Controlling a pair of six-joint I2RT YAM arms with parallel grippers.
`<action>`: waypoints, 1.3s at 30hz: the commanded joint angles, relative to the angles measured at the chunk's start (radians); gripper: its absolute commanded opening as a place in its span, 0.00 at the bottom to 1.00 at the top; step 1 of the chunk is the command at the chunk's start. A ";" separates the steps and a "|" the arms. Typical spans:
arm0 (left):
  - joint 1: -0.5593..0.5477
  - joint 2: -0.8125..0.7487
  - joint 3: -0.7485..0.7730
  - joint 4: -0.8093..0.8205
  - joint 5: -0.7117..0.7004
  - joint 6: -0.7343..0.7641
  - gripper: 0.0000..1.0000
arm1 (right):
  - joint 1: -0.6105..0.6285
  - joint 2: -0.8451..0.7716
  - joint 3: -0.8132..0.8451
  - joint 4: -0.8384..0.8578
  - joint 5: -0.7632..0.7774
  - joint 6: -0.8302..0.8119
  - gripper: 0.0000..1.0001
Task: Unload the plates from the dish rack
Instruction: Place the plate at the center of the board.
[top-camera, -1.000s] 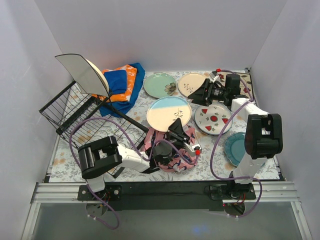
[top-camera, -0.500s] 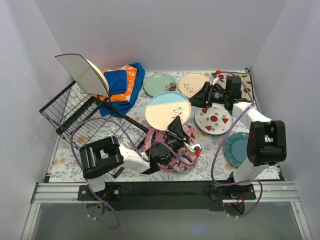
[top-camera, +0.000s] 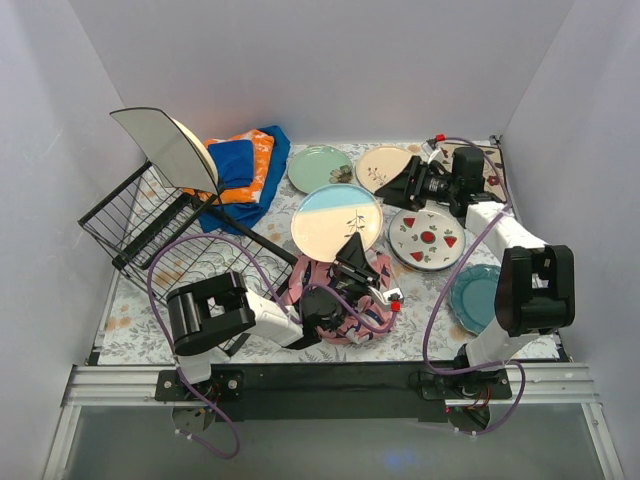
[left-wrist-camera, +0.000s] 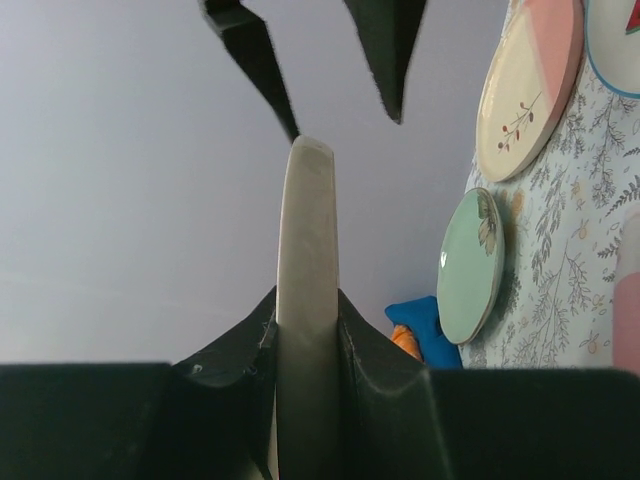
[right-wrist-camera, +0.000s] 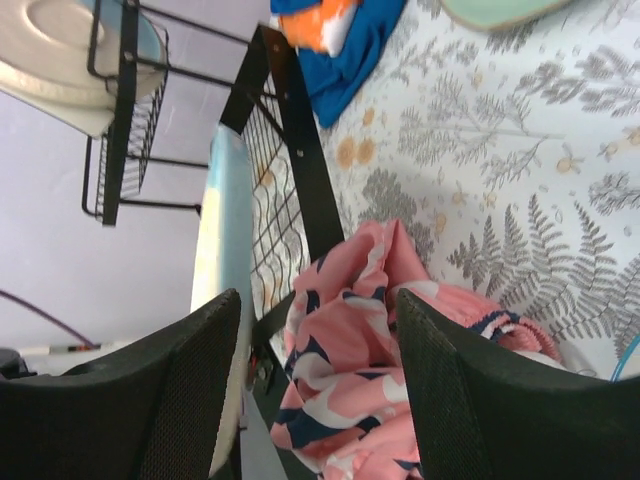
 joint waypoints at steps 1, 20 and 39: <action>-0.005 -0.015 0.047 0.204 0.050 0.042 0.00 | -0.001 -0.078 0.113 0.041 0.043 0.044 0.70; -0.005 0.063 0.082 0.326 0.078 0.082 0.00 | 0.054 -0.109 -0.057 -0.039 -0.097 -0.129 0.66; -0.005 0.127 0.094 0.523 0.149 0.145 0.00 | 0.102 -0.021 -0.052 -0.071 -0.121 -0.144 0.54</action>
